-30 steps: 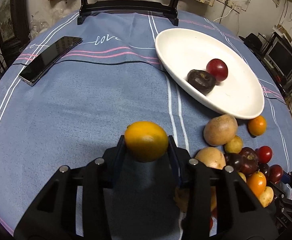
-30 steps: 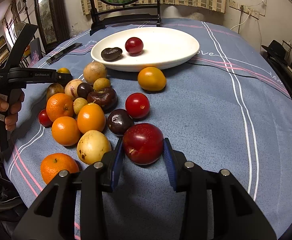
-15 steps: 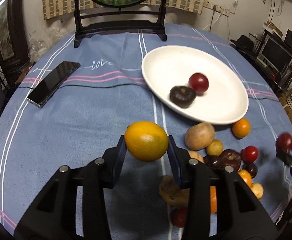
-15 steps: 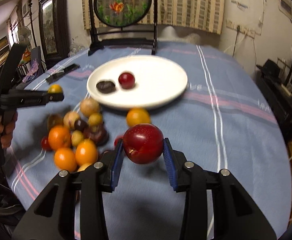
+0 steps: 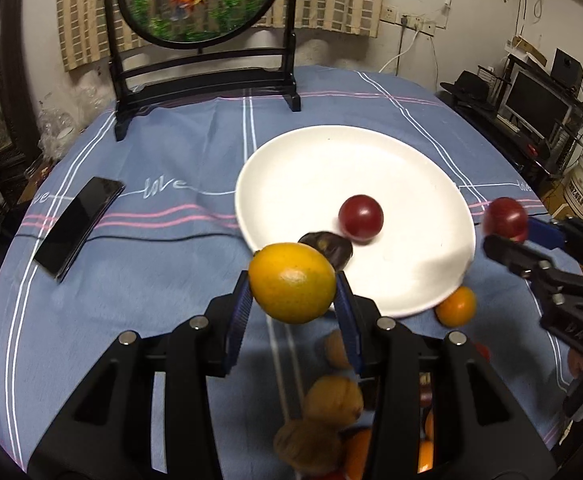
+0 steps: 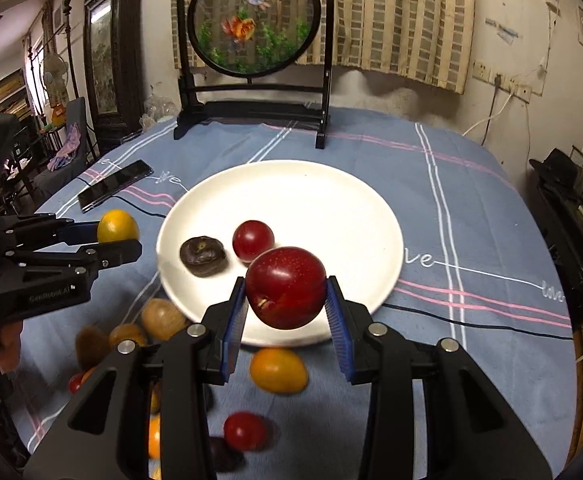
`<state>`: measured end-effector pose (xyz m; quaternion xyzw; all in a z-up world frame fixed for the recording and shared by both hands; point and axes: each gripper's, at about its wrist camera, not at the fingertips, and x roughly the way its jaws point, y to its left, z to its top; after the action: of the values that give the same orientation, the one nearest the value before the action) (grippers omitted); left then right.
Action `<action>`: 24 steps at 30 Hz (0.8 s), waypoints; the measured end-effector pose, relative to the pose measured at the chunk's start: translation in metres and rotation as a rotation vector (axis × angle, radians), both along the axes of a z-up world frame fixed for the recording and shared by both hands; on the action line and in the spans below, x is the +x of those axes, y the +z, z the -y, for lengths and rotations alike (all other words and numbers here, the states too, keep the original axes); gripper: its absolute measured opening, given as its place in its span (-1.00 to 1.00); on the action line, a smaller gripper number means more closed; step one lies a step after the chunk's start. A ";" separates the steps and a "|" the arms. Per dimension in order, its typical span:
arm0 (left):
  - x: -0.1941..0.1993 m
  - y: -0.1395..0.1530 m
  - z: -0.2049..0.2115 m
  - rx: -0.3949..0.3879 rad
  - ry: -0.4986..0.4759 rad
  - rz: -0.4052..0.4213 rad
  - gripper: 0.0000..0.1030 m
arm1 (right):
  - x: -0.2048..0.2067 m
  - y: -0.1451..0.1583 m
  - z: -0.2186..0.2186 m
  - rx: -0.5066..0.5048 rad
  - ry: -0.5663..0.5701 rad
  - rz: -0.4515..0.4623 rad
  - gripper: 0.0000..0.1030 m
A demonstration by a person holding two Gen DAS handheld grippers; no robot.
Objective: Organize fruits
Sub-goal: 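Place the yellow orange on the plate with the left tool while the right tool places the red plum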
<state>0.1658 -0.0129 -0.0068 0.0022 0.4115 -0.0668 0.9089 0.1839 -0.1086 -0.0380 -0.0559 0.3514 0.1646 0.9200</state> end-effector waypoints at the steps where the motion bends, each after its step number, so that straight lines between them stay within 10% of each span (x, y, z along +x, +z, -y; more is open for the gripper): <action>1: 0.006 -0.002 0.002 -0.003 -0.003 -0.007 -0.19 | 0.007 -0.003 0.000 0.001 -0.007 -0.015 -0.24; 16: 0.069 -0.030 0.038 0.015 -0.042 -0.091 -0.17 | 0.062 -0.039 0.000 -0.030 -0.034 -0.162 -0.22; 24: 0.065 -0.018 0.039 0.028 -0.018 -0.049 0.27 | 0.043 -0.028 0.015 0.011 -0.051 -0.122 -0.04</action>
<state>0.2309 -0.0517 -0.0246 0.0169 0.4345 -0.0690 0.8979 0.2274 -0.1233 -0.0659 -0.0317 0.4072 0.1461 0.9010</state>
